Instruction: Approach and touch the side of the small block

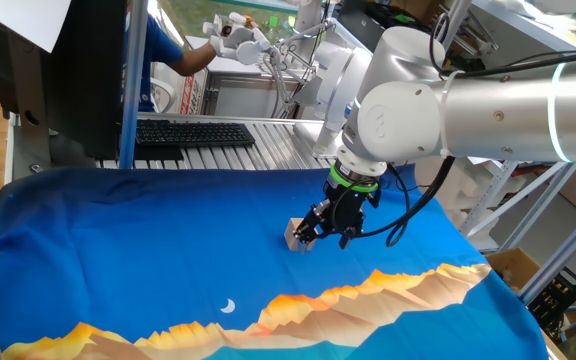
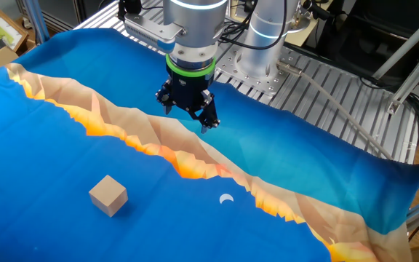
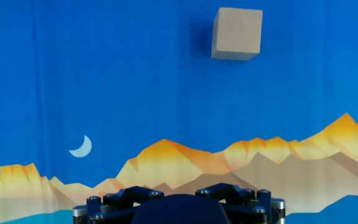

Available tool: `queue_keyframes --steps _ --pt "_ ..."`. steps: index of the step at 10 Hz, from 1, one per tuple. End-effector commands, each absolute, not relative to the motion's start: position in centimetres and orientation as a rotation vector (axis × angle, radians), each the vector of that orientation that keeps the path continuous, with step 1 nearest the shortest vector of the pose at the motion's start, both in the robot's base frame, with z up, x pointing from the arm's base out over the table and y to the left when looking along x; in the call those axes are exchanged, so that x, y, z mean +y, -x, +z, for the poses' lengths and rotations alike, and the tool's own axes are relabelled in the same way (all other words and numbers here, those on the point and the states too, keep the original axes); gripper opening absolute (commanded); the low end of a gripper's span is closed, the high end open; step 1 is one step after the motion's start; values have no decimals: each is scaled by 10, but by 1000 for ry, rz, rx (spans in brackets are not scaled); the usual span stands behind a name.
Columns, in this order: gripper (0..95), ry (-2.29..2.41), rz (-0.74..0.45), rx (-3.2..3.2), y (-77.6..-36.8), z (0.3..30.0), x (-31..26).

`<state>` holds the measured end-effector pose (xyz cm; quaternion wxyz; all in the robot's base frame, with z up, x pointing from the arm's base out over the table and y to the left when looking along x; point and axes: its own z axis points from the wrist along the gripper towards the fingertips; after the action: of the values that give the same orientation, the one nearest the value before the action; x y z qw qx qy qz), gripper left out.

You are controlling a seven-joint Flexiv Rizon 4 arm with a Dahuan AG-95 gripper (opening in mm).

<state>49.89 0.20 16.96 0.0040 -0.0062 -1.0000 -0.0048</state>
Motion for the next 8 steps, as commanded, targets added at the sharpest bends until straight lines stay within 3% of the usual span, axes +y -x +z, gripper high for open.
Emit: queue_keyframes --steps 1,8 --pt "0 147 -104 -3053 -499 172 8" --pt "0 120 -81 -3057 -499 173 6"
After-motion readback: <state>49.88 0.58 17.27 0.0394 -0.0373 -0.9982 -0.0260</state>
